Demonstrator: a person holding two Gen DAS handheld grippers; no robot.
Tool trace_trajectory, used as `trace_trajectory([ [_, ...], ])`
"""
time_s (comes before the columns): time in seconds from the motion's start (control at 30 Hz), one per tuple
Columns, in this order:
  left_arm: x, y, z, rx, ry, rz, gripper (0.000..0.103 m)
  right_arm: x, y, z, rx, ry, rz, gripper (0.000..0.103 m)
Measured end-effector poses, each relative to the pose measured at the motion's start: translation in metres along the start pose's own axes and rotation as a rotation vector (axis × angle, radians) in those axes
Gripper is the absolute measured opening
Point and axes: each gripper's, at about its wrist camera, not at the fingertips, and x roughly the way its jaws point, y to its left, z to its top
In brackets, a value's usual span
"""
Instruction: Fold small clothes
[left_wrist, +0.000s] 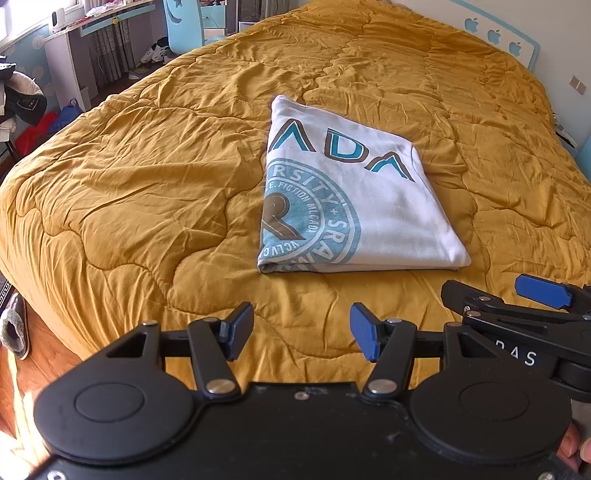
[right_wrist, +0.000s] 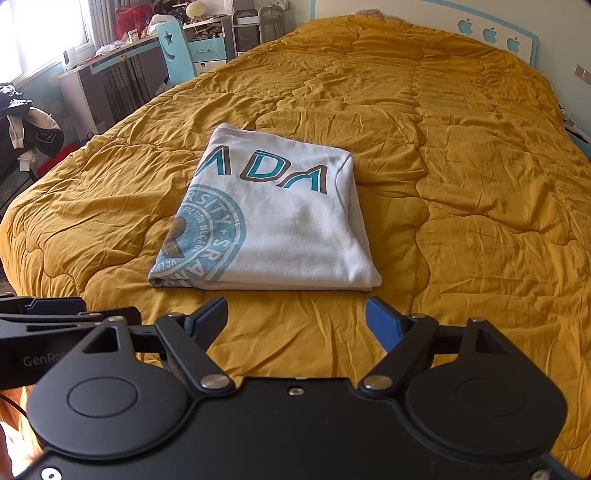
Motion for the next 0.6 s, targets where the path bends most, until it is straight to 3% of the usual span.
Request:
trace_trajectory([
  [0.6,0.0008,-0.0006,0.0023,0.008,-0.004,0.004,0.062,0.0013,-0.0021,0.0006,0.0,0.005,0.0,0.083],
])
